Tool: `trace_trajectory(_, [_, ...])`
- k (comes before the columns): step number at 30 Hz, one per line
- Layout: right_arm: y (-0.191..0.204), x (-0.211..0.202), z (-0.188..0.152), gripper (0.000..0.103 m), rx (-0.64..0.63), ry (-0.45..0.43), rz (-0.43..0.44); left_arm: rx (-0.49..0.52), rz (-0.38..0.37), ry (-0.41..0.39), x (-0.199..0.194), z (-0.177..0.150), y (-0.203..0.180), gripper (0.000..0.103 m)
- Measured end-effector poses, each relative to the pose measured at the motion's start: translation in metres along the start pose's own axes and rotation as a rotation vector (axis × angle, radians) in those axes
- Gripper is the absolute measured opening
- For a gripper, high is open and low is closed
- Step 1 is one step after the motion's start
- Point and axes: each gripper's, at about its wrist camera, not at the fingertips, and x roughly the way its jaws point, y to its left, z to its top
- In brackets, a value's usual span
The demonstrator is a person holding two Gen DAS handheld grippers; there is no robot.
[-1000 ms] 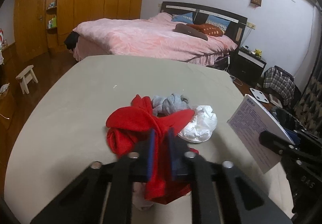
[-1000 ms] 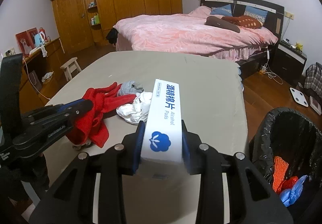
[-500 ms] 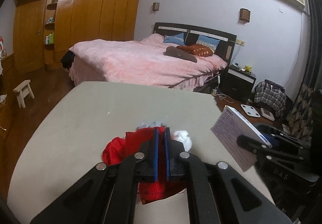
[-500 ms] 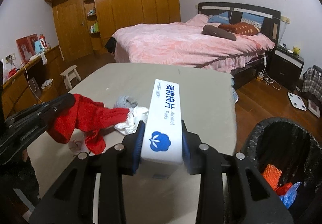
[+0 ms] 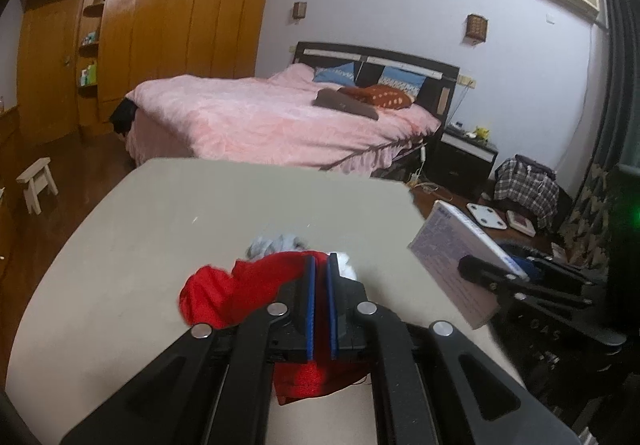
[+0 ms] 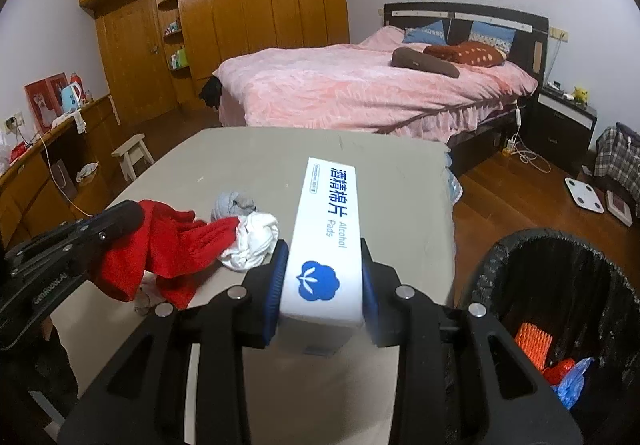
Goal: Collect trash
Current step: 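Grasp the red cloth with the left gripper while the right holds the box, then carry the box and red cloth over the bin and open both grippers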
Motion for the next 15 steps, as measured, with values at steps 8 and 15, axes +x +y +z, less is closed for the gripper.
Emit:
trace_trajectory(8, [-0.01,-0.017,0.014,0.032,0.002,-0.047,-0.018,0.004,-0.04,-0.053,-0.009,0.021,-0.014,0.005])
trace_trajectory(15, [-0.029,-0.038,0.023,0.032,0.016,-0.081,-0.05,0.011,-0.074,-0.073,-0.012,0.03,-0.032,0.005])
